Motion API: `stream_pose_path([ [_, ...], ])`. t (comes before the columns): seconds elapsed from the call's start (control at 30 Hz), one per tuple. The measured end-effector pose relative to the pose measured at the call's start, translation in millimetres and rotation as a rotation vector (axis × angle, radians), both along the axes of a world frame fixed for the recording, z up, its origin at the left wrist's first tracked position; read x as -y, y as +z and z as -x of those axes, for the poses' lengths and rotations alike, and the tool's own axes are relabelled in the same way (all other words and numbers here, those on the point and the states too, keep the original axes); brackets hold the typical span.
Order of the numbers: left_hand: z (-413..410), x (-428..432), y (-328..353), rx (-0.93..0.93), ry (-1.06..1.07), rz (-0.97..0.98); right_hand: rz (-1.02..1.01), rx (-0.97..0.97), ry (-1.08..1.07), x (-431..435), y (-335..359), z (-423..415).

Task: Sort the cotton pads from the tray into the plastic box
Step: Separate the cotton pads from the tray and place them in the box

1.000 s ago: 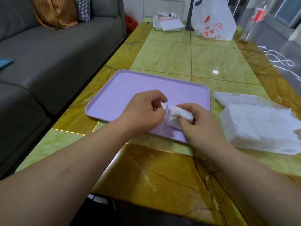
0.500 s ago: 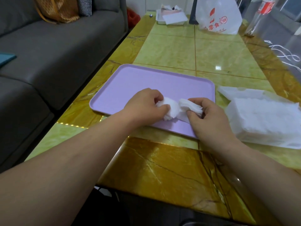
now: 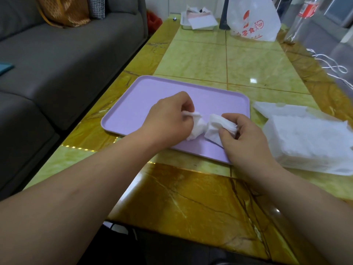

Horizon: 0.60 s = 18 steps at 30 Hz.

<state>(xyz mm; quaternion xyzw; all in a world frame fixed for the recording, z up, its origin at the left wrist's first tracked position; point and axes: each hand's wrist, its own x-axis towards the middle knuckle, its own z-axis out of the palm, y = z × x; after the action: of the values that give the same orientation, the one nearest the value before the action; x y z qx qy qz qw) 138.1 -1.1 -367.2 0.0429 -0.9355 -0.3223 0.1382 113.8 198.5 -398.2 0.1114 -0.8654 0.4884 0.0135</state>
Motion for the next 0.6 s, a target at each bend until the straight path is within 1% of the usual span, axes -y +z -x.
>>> stream_pose_path([
  [0.07, -4, 4, 3, -0.020, 0.006, -0.129, 0.013, 0.010, -0.010, 0, -1, 1],
  [0.13, -10, 3, 7, -0.007, -0.013, -0.312, 0.027, 0.028, -0.018, 0, -1, 2],
  [0.23, -14, -4, 10, 0.105, -0.090, -0.663, 0.057, 0.062, -0.032, 1, -1, 4],
  [0.27, -15, -7, 10, 0.147, -0.121, -0.733, 0.057, 0.070, -0.034, 1, -1, 4],
  [0.37, -15, -12, 6, 0.218, -0.164, -0.779, 0.068, 0.089, -0.034, 0, 1, 4],
  [0.5, -14, -12, 4, 0.225, -0.166, -0.840, 0.114, 0.142, -0.029, -2, 5, 5],
  [0.6, -14, -12, 3, 0.242, -0.159, -0.813, 0.137, 0.169, -0.026, -1, 5, 6],
])
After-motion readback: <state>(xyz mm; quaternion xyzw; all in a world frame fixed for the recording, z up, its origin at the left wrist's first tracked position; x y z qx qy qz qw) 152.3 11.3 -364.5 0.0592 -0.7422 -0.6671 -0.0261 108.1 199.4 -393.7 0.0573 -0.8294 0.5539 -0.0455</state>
